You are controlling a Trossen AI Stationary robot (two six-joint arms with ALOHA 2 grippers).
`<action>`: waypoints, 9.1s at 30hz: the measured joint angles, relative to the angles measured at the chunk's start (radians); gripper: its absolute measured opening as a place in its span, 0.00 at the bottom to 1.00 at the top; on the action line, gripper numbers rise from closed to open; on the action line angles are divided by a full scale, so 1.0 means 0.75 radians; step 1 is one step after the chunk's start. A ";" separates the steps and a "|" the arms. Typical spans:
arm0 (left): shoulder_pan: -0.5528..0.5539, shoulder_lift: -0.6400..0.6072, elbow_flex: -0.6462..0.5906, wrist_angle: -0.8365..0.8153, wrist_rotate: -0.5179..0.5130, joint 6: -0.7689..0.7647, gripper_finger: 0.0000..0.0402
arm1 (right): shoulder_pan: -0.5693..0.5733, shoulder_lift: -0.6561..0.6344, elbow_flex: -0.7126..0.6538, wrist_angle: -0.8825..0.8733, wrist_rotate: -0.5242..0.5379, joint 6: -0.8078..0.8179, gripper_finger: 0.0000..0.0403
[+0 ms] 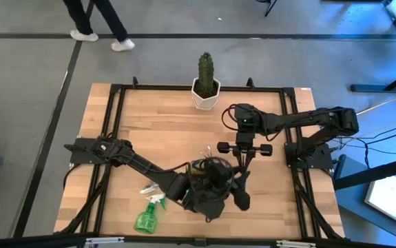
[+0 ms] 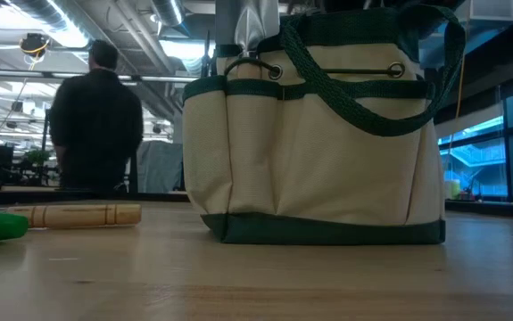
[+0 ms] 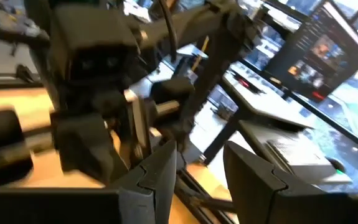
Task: Pick & Place Garden tools in Gardening bag
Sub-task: Put the green fruit pruner into the green gardening bag
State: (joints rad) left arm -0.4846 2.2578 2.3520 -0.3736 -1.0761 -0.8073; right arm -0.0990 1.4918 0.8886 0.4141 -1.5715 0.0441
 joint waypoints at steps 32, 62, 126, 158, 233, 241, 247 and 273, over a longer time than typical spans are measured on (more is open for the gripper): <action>-0.154 -0.104 -0.002 0.006 0.525 0.195 0.00 | -0.035 0.003 0.001 -0.043 0.000 0.107 0.08; -0.280 -0.107 -0.550 0.375 -0.459 0.084 0.00 | -0.159 0.003 0.001 -0.043 0.000 0.142 0.08; 0.223 -0.391 -0.549 -0.249 0.288 -0.110 0.45 | -0.212 -0.010 0.001 -0.099 0.246 0.230 0.08; 0.264 -0.362 -0.546 -0.294 0.394 -0.223 0.04 | -0.212 -0.010 -0.003 -0.150 0.307 0.234 0.08; 0.988 -0.376 -0.549 1.655 2.871 0.008 0.02 | -0.173 -0.481 0.000 -0.031 0.379 0.599 0.29; 1.039 -0.363 -0.549 1.717 2.973 -0.094 0.02 | -0.357 -0.422 0.000 0.085 0.243 0.621 0.20; 1.089 -0.362 -0.549 1.714 3.032 -0.118 0.02 | -0.446 -0.322 0.000 0.262 0.274 0.793 0.12; 1.081 -0.441 -0.549 1.974 2.803 -0.193 0.02 | -0.350 -0.246 0.006 1.284 0.881 1.994 0.09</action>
State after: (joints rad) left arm 0.3265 1.9270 1.9400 1.1073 1.0263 -0.9520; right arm -0.3618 1.3072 0.8933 1.3774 -0.9104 1.5395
